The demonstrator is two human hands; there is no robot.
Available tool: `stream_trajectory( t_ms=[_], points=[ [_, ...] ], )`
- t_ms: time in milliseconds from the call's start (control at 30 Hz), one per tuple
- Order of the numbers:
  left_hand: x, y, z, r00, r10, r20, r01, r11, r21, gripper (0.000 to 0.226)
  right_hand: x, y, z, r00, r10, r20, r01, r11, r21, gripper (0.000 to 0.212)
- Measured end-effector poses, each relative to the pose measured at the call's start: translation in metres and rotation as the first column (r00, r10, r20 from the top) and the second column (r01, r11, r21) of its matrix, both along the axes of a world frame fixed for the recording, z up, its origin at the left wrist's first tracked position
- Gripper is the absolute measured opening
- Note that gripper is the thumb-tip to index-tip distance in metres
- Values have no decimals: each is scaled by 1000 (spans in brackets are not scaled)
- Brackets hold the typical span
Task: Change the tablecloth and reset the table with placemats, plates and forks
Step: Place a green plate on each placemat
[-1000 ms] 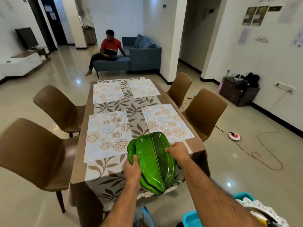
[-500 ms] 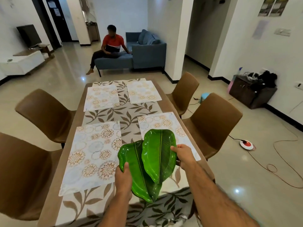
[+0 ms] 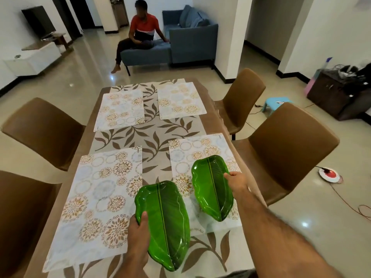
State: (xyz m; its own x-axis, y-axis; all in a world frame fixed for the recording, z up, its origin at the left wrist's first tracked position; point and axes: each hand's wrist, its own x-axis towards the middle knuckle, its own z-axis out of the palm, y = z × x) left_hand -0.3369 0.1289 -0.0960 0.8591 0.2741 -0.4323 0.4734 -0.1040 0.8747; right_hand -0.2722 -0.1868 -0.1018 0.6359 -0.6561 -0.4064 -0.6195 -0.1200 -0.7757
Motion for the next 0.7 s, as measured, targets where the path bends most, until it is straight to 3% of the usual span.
stream_trajectory(
  t_ms=[267,300,433,700],
  points=[
    [27,4,-40,998,-8,-65,1,995,-103,9,42,-4,-27,995,54,-80,-60,995,-77,36],
    [29,6,-48,998,-14,-61,8,994,-108,12,43,-5,-30,994,54,-94,-62,995,-79,36],
    [37,8,-54,999,-1,-54,-6,990,-140,63,46,-6,-37,987,58,-150,-74,992,-98,21],
    [42,0,-50,999,7,-45,-14,987,-158,50,50,-3,-34,948,107,-301,-180,957,-227,22]
  ],
)
